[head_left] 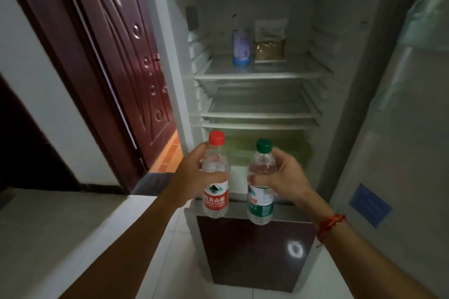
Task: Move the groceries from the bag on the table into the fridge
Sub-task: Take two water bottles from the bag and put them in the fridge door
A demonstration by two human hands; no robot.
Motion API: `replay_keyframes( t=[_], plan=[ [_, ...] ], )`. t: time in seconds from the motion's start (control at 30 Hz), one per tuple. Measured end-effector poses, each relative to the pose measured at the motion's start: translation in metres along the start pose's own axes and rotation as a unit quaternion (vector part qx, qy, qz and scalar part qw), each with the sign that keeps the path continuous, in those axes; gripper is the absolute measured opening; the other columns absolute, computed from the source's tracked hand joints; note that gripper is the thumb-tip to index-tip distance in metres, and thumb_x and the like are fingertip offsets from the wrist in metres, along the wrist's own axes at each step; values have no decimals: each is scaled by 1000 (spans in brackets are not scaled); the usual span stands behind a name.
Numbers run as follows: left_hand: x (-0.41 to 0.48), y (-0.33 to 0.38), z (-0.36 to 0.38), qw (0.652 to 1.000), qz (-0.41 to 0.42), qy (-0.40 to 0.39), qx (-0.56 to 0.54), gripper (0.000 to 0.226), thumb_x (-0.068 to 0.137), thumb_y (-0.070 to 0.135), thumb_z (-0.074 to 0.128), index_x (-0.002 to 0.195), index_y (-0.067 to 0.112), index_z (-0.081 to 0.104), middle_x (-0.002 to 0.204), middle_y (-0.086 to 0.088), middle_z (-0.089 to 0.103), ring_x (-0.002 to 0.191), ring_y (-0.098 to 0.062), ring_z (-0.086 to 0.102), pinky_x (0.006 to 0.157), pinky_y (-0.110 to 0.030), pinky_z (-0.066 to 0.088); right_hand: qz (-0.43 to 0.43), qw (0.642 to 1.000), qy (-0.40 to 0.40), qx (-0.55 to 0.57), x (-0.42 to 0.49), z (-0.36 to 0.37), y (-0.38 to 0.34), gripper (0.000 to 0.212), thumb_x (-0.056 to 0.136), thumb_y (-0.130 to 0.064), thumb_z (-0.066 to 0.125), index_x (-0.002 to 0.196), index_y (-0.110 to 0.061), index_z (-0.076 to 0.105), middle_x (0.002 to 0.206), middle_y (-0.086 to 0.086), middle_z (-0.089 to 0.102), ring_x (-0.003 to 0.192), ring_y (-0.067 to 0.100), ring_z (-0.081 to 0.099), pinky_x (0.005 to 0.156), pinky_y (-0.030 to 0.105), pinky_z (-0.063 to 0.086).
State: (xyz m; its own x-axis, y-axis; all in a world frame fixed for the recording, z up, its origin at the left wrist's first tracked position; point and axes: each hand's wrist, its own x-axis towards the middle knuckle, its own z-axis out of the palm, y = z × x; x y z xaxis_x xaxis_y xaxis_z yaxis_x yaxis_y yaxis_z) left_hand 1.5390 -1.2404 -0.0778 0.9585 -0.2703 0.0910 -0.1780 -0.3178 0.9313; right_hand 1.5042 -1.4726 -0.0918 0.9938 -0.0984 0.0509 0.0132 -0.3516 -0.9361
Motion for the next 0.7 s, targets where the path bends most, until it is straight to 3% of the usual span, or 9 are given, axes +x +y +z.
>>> replay_keyframes(
  t=[0.17, 0.3, 0.47, 0.57, 0.7],
  plan=[
    [55, 3, 38, 996, 12, -76, -34, 54, 67, 6, 87, 110, 26, 62, 102, 7, 73, 91, -10, 71, 79, -31, 54, 44, 996, 81, -15, 1, -35, 17, 42, 64, -12, 91, 96, -25, 69, 92, -11, 78, 85, 8, 75, 85, 40, 61],
    [87, 5, 73, 981, 15, -175, -78, 61, 68, 5, 86, 119, 26, 59, 110, 7, 73, 96, -11, 71, 80, -32, 54, 91, 985, 143, -26, -12, -54, 26, 46, 65, -13, 91, 102, -28, 67, 99, -8, 78, 93, 10, 74, 92, 44, 59],
    [120, 4, 109, 955, 39, -282, -81, 72, 65, 14, 89, 128, 28, 56, 116, 8, 70, 102, -12, 69, 90, -42, 55, 153, 959, 236, -31, -34, -60, 30, 62, 44, -42, 84, 102, -30, 67, 101, -8, 78, 96, 13, 75, 92, 50, 59],
    [130, 3, 128, 933, 40, -343, -100, 75, 63, 13, 89, 128, 26, 55, 119, 4, 69, 104, -15, 69, 93, -45, 54, 178, 936, 299, -47, -50, -57, 29, 58, 44, -41, 83, 99, -30, 67, 95, -7, 78, 89, 13, 75, 88, 48, 61],
    [121, 10, 147, 904, 69, -408, -110, 50, 69, 10, 86, 109, 30, 63, 109, 9, 72, 100, -10, 69, 85, -34, 54, 211, 908, 356, -69, -80, -52, 23, 52, 61, -23, 90, 107, -28, 65, 99, -3, 77, 92, 15, 74, 91, 50, 59]
  ],
)
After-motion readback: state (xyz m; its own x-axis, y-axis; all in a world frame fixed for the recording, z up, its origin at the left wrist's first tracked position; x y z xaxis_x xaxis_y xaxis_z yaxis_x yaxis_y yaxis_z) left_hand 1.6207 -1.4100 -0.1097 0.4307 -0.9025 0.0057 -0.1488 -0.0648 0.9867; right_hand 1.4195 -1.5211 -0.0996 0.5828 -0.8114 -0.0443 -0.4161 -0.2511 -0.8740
